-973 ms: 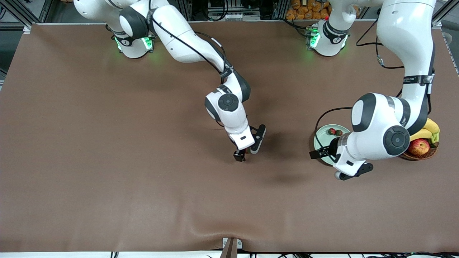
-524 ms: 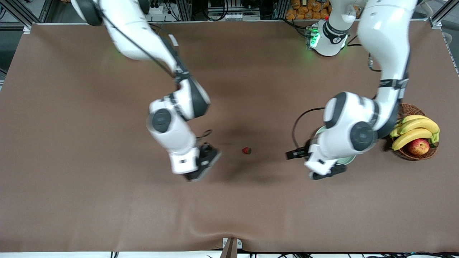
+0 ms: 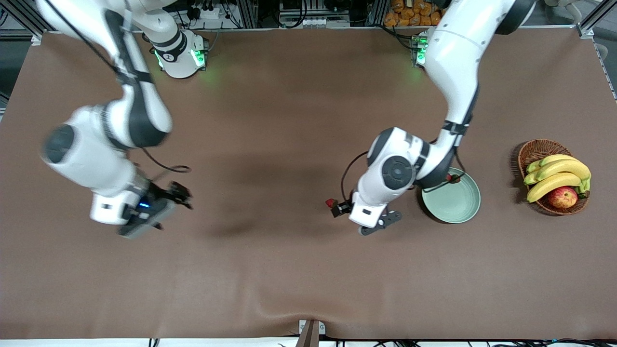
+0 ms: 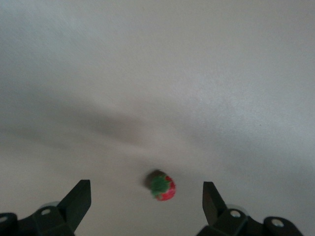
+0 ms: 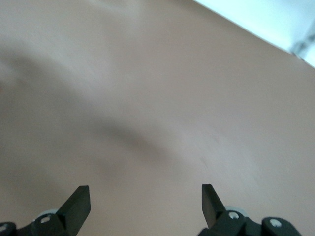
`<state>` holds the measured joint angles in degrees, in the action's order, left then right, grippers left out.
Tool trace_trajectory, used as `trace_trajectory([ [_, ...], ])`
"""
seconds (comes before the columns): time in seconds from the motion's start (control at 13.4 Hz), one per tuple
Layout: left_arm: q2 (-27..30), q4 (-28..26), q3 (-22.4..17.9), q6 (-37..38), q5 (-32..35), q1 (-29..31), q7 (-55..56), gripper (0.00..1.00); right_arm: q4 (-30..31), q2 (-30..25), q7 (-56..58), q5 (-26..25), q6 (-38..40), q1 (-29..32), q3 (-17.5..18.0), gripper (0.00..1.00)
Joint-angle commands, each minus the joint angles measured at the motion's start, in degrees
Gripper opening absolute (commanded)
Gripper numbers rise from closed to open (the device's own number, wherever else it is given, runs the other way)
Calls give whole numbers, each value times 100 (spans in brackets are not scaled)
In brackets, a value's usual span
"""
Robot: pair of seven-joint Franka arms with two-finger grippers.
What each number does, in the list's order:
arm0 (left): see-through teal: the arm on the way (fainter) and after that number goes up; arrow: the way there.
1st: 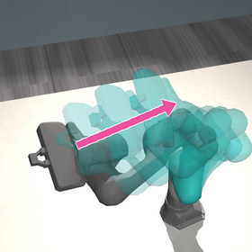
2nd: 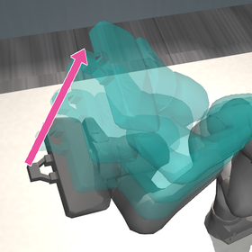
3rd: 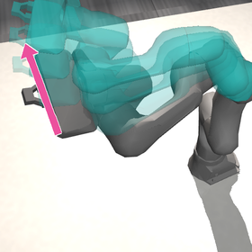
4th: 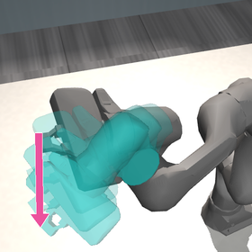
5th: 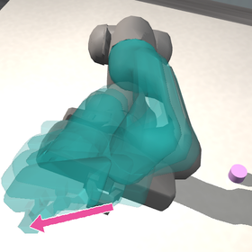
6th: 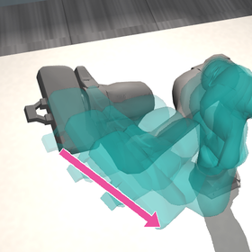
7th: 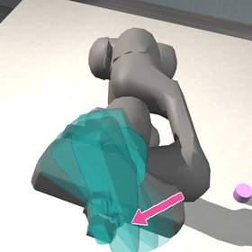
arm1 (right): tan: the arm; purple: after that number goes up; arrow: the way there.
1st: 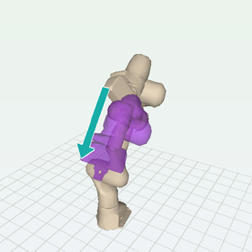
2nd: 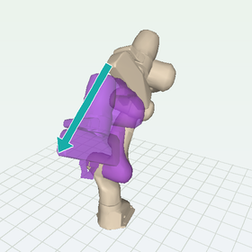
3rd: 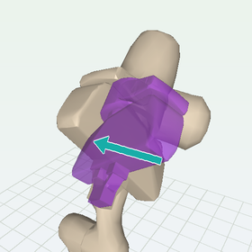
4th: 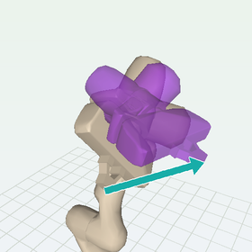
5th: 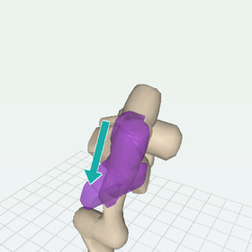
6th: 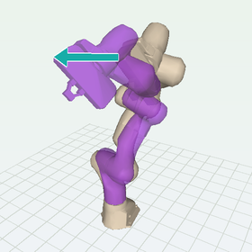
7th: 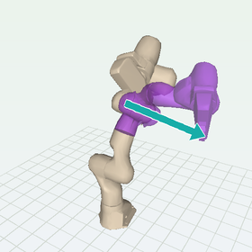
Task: Collect all strawberries into plate
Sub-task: 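Grasp the strawberry with the left gripper while the right gripper returns to rest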
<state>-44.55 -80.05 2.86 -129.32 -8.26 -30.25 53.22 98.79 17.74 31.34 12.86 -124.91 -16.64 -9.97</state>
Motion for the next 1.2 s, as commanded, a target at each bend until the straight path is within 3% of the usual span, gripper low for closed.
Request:
trace_trajectory([
  [0.0,-317,157,-303,-172,123,-525,678,100,387,-778,-531,-537,613,660,241,100],
  [0.07,-361,148,-295,-172,158,-561,864,99,387,-998,-715,-600,912,853,241,100],
  [0.3,-572,156,-329,-172,176,-745,1173,81,378,-1570,-1313,-960,1792,1468,468,100],
  [0.6,-730,174,-339,-408,440,-728,1156,64,177,-1879,-2218,-1181,2697,1724,548,100],
  [0.82,-792,174,-339,-620,448,-728,1112,39,9,-2177,-2887,-1321,3304,1734,663,100],
  [1.05,-766,174,-347,-656,518,-728,1120,2,-183,-2257,-2915,-1321,3657,1752,680,100],
  [1.12,-731,174,-347,-656,527,-711,1120,0,-289,-2240,-2915,-1321,3701,1760,680,100],
])
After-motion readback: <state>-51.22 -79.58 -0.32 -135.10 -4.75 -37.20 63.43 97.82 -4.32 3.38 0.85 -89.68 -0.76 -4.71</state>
